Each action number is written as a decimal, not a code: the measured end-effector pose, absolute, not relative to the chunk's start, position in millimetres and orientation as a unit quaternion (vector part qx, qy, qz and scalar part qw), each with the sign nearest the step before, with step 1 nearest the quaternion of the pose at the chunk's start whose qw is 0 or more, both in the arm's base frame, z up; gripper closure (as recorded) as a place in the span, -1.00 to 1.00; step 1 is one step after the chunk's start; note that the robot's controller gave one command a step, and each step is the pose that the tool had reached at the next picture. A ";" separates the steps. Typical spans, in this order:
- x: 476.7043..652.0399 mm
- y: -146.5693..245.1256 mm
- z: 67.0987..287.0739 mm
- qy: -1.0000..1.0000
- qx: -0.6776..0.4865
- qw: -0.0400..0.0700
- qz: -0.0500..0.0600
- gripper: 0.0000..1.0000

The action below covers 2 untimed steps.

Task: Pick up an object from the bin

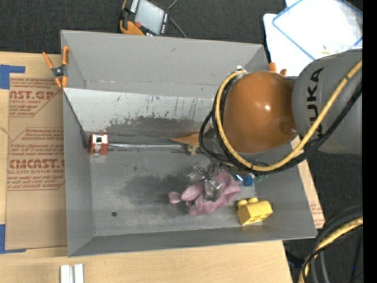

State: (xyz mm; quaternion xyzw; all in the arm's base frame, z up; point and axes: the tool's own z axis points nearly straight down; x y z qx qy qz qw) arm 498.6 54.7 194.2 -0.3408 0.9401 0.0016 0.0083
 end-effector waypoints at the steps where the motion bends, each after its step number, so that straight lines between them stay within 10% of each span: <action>1: 506.6 69.6 224.9 0.932 -0.363 0.010 0.002 1.00; 2: 500.7 61.6 214.3 0.933 -0.360 0.009 0.002 1.00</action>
Offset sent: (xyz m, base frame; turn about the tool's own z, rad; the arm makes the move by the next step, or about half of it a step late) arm -0.0052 -0.0046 0.0077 -0.0335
